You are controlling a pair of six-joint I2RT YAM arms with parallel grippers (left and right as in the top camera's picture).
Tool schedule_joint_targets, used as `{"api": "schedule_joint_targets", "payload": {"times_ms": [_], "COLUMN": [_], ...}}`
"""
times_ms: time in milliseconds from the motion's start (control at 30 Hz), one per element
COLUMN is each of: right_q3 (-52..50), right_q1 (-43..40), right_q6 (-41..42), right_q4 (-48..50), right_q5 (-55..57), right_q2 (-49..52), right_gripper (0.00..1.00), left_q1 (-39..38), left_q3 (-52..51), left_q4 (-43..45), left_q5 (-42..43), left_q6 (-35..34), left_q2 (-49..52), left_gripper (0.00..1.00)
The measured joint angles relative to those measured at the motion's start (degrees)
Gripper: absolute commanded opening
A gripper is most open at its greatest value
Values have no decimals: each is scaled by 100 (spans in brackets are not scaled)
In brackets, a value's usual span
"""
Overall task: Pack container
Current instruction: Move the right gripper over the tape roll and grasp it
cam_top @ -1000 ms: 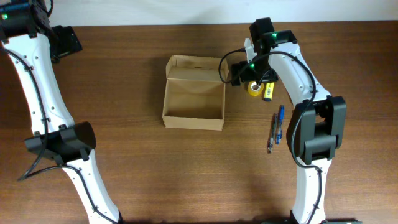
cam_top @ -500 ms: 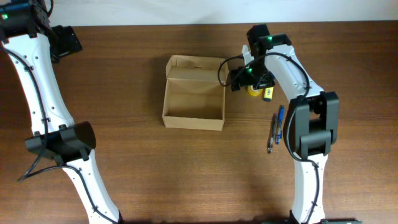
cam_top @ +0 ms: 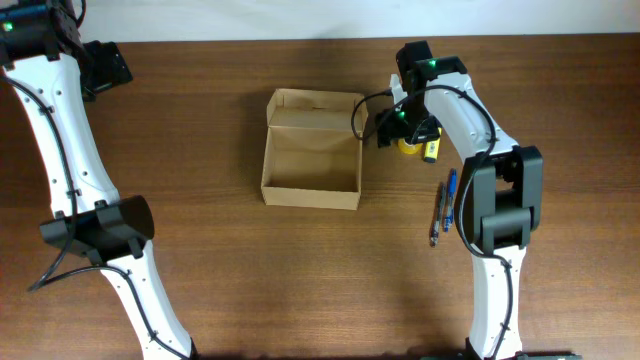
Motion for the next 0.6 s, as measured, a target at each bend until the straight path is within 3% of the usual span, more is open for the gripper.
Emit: {"api": "schedule_joint_targets", "payload": {"times_ms": [267,333,600], "right_q3": [15,17,15], "right_q1": [0,0,0], "right_q6": [0,-9,-17], "right_q4": [44,44,179], "right_q5": [44,48,264], "right_q2": [118,118,249], "right_gripper": [77,72,78], "left_q1": [0,0,0], "left_q3": [0,0,0], "left_q4": [0,0,0], "left_q5": [0,0,0], "left_q6": [0,0,0], "left_q2": [0,0,0], "left_gripper": [100,100,100]}}
